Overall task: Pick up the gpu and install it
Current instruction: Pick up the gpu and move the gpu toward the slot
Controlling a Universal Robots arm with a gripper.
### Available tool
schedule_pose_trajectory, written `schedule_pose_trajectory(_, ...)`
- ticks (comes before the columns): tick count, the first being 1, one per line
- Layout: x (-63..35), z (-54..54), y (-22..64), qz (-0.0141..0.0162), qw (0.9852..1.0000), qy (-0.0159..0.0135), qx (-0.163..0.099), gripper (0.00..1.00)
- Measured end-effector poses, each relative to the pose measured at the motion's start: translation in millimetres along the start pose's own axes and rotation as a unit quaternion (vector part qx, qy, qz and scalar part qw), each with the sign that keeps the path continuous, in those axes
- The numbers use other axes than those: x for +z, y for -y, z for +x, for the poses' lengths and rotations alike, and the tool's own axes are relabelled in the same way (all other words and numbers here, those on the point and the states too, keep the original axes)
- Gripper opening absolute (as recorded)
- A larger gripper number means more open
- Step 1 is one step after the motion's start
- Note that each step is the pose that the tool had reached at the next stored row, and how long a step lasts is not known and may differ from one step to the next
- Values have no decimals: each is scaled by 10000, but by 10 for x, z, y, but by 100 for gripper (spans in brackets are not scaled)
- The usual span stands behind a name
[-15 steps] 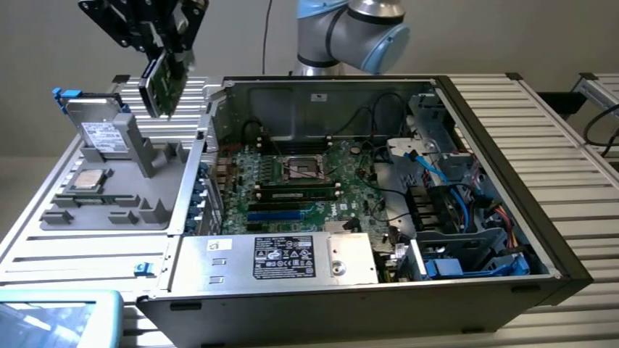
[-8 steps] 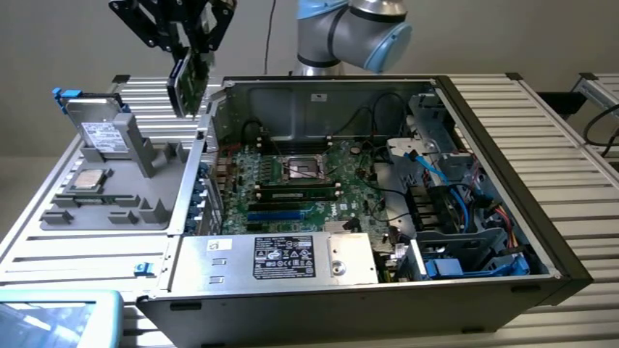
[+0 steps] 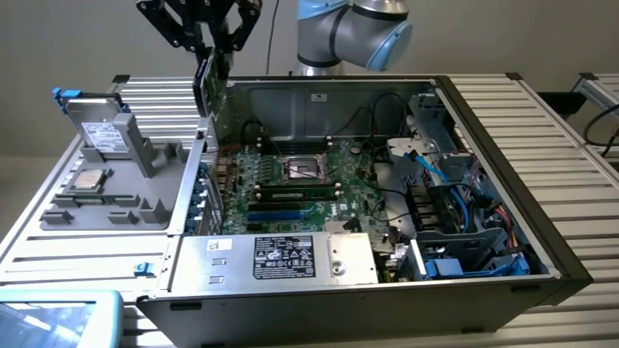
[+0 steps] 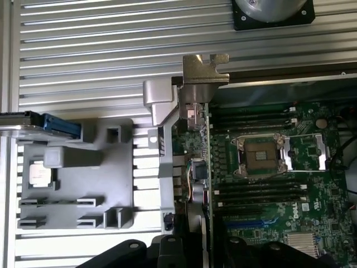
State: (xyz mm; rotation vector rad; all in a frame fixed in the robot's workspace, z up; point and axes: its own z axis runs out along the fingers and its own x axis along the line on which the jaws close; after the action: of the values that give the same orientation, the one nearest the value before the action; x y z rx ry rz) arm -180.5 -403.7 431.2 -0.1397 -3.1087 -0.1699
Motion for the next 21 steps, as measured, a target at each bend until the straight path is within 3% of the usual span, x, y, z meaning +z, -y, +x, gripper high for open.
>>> schedule_pose_trajectory(21, 108, -684, -46, 0, 10000, 0, 0, 30)
